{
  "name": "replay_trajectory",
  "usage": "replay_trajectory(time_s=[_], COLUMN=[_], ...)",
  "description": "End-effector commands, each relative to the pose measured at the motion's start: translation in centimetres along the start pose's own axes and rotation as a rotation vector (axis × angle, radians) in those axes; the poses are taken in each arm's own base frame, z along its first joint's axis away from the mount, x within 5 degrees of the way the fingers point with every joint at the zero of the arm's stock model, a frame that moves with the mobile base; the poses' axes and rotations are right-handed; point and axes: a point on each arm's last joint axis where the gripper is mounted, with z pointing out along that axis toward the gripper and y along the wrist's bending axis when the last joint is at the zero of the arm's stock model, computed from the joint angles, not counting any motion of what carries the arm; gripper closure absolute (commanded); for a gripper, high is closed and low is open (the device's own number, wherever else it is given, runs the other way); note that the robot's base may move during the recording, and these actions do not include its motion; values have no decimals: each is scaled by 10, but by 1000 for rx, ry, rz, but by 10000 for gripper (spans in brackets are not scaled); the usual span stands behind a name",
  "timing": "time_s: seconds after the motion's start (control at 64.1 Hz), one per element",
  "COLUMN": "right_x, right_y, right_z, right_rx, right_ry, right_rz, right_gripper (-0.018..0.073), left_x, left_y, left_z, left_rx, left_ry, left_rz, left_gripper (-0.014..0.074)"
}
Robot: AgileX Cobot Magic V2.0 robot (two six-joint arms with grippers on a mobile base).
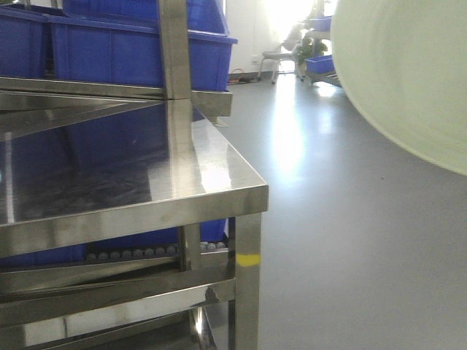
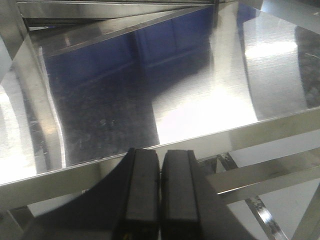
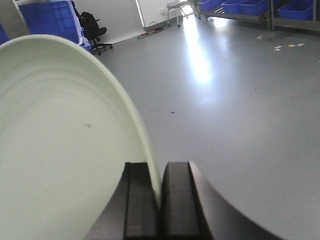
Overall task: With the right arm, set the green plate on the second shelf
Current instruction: 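Drive away from the table holding the plate in the right gripper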
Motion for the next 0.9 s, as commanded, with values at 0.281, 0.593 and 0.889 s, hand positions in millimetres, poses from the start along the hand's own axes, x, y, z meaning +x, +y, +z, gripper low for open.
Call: replay_trajectory(time_s=[0.281, 0.593, 0.889], right_x=[-20, -20, -20], right_y=[6, 6, 6], right_z=[-2, -2, -2], right_rx=[-36, -36, -36], right_ry=[-138, -138, -138], right_rz=[3, 3, 3], right_gripper=[504, 504, 504], left_x=[7, 7, 7], left_y=[-2, -2, -2], left_z=[3, 3, 3], left_rx=[18, 18, 18], left_ry=[-40, -40, -40], left_rz=[-1, -1, -1], left_gripper=[472, 472, 472])
